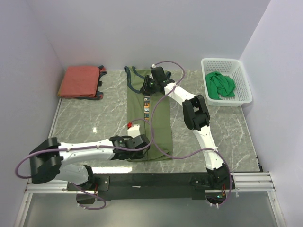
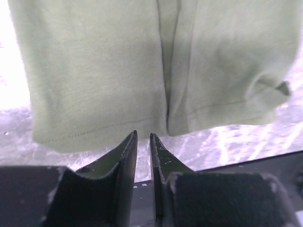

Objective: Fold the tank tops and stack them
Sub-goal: Fold the tank top

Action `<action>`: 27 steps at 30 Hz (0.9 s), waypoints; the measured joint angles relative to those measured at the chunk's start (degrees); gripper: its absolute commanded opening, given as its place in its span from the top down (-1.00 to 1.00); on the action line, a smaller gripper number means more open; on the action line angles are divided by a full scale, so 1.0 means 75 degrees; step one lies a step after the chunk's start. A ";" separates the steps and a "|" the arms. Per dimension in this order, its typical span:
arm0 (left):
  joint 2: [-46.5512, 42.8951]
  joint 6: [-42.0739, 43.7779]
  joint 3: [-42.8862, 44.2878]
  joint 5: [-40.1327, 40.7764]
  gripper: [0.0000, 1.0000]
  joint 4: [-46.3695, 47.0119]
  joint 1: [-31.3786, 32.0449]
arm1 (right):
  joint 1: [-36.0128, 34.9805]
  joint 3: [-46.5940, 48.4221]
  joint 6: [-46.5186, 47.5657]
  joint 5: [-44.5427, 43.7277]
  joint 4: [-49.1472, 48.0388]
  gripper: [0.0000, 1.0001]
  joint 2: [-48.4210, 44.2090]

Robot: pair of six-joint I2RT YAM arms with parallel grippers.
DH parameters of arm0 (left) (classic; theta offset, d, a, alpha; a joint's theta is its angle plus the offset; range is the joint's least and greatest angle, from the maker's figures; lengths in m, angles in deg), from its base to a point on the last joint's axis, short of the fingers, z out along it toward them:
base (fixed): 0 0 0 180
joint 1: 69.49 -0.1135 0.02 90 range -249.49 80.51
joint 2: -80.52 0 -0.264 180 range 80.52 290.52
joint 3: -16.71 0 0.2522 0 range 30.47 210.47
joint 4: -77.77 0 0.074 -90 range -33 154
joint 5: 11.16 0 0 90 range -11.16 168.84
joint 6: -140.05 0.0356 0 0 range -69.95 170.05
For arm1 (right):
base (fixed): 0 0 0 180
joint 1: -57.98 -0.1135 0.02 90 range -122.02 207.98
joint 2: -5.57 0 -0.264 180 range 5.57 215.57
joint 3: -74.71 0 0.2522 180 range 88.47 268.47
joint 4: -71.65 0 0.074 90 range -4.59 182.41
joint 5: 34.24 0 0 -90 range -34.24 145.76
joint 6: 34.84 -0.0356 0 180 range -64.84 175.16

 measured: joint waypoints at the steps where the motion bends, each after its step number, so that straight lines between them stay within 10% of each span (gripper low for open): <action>1: -0.0152 -0.0029 0.0000 0.0052 0.53 -0.0058 -0.0003 | -0.0003 -0.0006 0.0000 0.0000 0.0000 0.29 0.0000; 9: -0.0874 -0.0181 -0.0102 0.0239 0.53 -0.0280 -0.0251 | -0.0029 -0.0099 -0.0029 -0.0029 -0.0006 0.73 0.0000; 27: -0.0781 -0.0181 -0.0848 0.0044 0.61 0.0029 -0.0452 | -0.0047 -0.0510 0.0125 -0.0694 -0.0012 1.00 -0.0341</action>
